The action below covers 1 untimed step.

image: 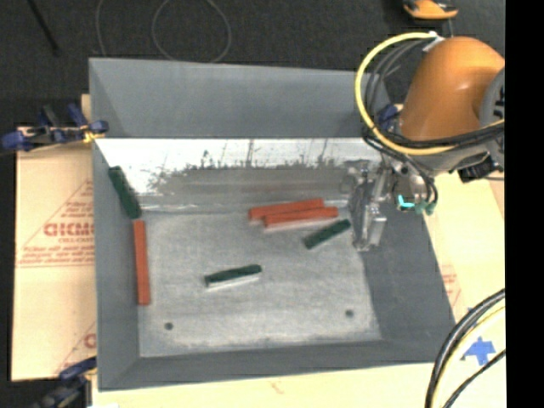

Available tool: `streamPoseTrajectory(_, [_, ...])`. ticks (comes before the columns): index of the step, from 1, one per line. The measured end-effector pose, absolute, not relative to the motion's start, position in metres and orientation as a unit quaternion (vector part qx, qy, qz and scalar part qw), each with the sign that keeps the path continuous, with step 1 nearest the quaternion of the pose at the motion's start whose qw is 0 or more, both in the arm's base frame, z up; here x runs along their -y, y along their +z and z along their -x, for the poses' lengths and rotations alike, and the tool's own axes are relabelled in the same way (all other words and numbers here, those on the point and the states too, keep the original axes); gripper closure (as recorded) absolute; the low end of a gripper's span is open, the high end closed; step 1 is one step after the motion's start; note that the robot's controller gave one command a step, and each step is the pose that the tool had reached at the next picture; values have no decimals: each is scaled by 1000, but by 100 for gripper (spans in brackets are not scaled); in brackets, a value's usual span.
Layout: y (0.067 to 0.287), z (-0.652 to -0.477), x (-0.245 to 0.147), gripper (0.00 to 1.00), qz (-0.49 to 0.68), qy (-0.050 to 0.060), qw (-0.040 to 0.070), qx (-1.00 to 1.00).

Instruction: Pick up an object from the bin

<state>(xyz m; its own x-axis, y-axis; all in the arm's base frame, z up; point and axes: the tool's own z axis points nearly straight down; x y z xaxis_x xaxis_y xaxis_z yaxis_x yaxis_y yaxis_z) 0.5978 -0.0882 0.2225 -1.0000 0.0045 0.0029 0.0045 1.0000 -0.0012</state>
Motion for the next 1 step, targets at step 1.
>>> streamPoseTrajectory(1, [69,-641,55,0,-36,1,-3,999])
